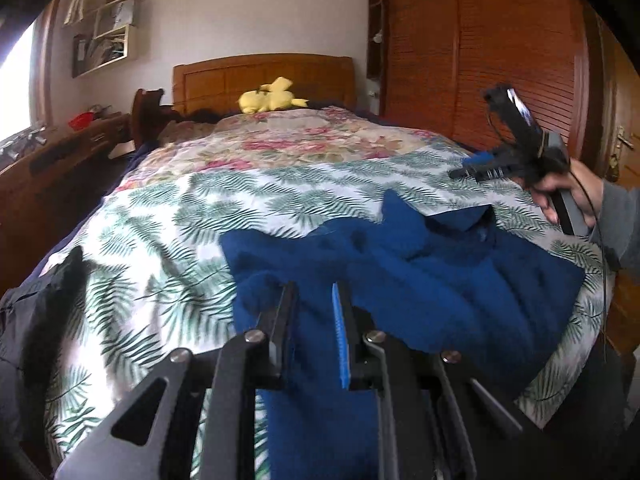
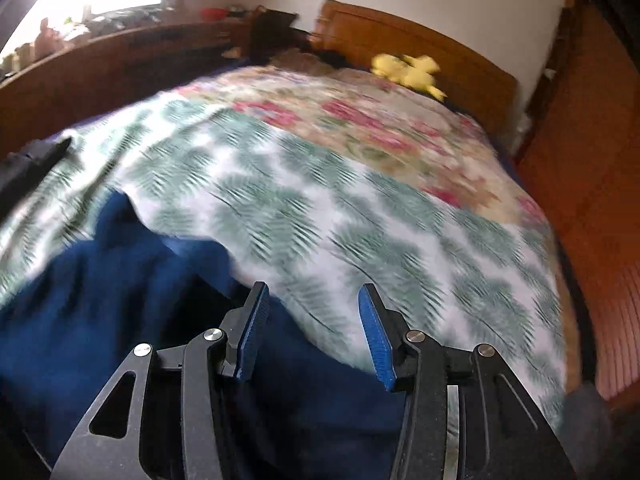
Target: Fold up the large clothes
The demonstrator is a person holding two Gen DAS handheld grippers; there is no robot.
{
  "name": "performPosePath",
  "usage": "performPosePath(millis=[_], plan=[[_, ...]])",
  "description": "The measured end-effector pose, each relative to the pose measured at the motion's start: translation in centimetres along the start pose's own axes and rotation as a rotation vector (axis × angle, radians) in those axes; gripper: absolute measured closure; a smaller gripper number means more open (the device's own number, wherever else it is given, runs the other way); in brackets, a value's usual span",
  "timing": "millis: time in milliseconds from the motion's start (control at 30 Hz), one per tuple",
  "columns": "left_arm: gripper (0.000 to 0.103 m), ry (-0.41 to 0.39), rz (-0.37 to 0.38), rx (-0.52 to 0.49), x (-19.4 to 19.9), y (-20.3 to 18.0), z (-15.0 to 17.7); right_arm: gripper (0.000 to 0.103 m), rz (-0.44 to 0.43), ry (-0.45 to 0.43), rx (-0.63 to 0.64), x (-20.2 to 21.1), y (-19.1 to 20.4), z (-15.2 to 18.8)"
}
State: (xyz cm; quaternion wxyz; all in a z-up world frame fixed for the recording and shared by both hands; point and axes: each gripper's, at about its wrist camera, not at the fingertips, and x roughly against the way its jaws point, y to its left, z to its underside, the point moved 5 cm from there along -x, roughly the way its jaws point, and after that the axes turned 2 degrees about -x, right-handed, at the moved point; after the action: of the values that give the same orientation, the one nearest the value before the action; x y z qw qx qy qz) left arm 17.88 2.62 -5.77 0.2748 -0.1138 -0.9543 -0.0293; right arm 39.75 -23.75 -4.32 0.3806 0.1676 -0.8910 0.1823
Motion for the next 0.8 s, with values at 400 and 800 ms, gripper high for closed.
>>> performPosePath(millis=[400, 800], plan=[[0.087, 0.051, 0.009, -0.069, -5.0, -4.5, -2.5, 0.057, -0.051, 0.224, -0.154, -4.1, -7.0, 10.2], [0.087, 0.133, -0.001, -0.081, -10.3, -4.7, -0.3, 0.103, 0.010, 0.033, -0.376, -4.3, -12.0, 3.5]])
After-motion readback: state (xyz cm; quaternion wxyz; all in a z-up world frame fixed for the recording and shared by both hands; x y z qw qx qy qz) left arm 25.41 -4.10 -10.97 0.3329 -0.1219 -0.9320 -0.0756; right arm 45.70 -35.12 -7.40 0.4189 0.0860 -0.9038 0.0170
